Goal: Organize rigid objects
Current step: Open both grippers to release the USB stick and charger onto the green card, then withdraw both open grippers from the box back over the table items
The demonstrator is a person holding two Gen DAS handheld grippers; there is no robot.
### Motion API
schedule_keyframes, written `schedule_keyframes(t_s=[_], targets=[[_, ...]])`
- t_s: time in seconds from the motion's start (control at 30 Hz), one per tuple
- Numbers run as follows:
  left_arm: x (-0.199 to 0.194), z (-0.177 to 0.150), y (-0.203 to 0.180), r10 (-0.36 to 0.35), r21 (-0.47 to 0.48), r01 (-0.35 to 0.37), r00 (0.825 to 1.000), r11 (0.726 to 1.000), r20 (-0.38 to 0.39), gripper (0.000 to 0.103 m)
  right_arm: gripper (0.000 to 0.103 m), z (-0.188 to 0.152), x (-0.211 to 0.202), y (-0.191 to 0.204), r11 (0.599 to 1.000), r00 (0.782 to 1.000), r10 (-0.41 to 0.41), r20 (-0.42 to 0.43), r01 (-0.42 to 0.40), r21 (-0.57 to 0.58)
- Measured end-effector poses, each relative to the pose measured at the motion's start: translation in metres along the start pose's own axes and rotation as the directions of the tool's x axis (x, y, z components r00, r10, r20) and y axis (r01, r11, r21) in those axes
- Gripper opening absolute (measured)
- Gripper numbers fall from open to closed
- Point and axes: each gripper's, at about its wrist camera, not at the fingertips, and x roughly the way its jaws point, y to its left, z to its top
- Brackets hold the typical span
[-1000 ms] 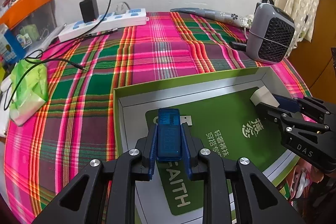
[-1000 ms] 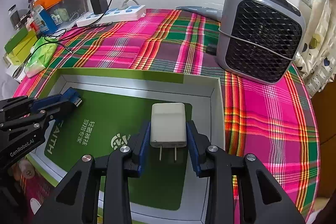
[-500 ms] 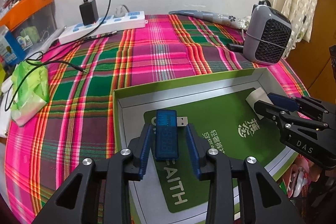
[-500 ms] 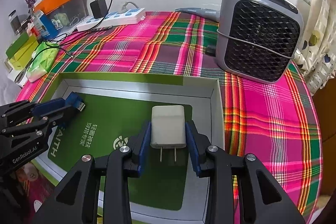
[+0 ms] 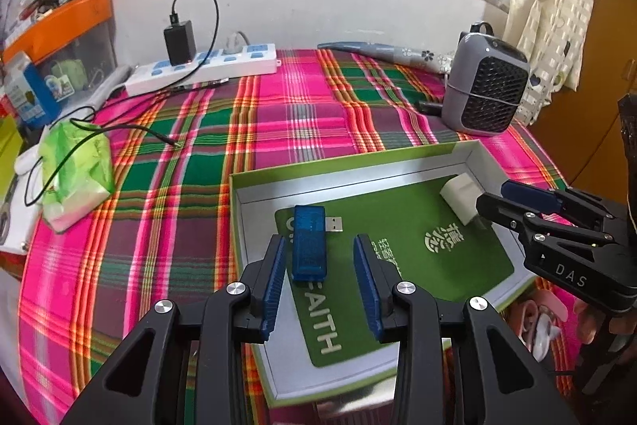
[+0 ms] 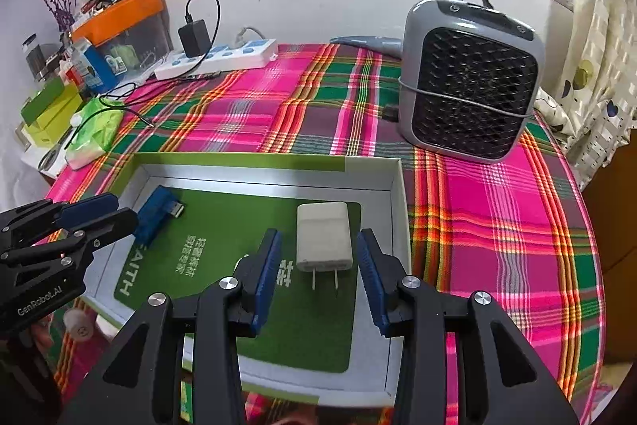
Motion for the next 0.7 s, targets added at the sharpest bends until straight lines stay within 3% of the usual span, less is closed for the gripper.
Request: schedule_keyframes(t_s=[0.7], targets=[[-0.058,-0.04,0.014,0.004,-0.046,-0.001,0.998,0.999,0.057,0.034,0.041,-0.035,-0.063,0.011,1.0,0.997,-0.005,0.077,0.004,0.02]])
